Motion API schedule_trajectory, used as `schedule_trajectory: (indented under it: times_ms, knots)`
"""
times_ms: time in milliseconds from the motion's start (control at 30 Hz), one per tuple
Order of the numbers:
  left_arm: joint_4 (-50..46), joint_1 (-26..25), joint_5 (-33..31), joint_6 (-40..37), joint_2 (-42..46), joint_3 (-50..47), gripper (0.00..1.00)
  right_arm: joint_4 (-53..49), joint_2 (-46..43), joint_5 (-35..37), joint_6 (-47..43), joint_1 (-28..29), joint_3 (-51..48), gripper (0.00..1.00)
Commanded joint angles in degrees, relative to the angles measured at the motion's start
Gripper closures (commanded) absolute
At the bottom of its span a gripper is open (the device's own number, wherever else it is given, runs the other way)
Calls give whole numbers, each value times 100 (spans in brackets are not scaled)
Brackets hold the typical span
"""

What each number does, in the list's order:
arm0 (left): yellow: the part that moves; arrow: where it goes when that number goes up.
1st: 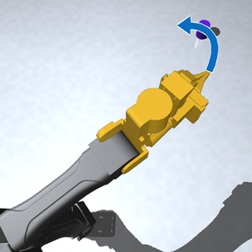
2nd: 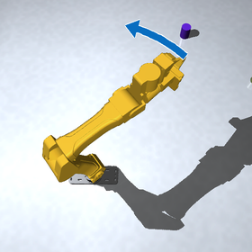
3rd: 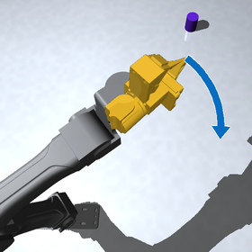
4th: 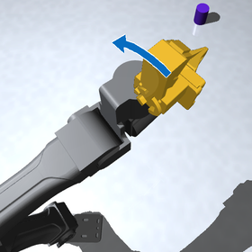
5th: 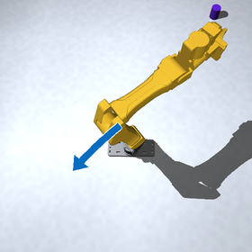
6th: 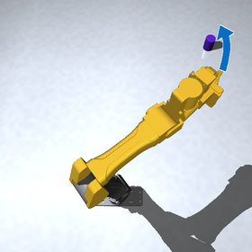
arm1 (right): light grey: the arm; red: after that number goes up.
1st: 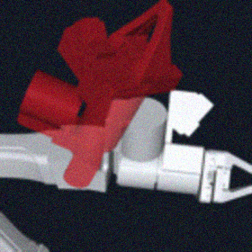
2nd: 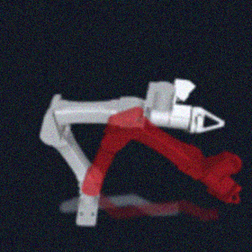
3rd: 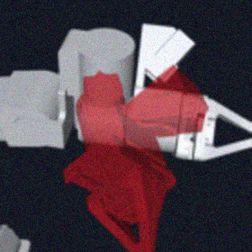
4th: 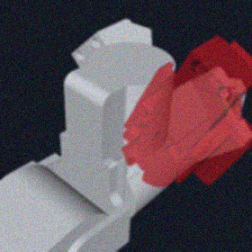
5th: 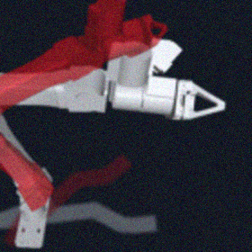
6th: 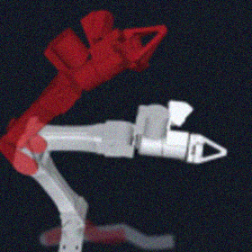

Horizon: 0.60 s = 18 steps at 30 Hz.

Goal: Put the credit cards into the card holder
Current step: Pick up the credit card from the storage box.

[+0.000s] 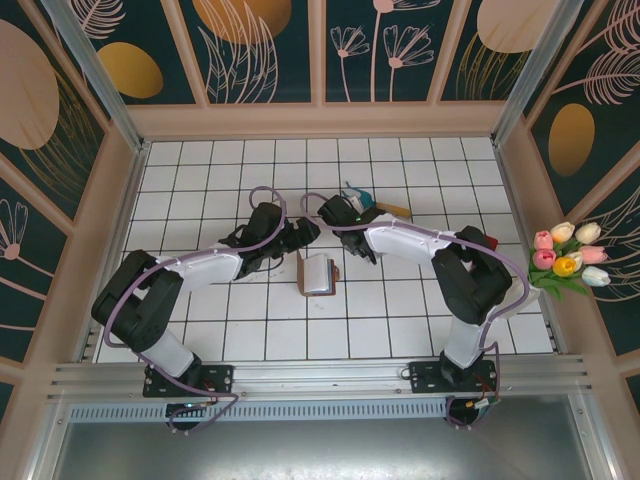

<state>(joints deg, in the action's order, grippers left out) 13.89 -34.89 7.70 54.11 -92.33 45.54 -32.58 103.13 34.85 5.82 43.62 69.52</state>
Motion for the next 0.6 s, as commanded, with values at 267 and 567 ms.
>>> schedule_trajectory:
  times_ms: [267, 567]
  knots:
    - [85, 3, 73, -62, -4, 122, 13, -706, -396, -357, 256, 108, 507, 92]
    - [-226, 4, -167, -197, 443, 31, 13, -766, -1102, -1093, 1112, 143, 729, 100]
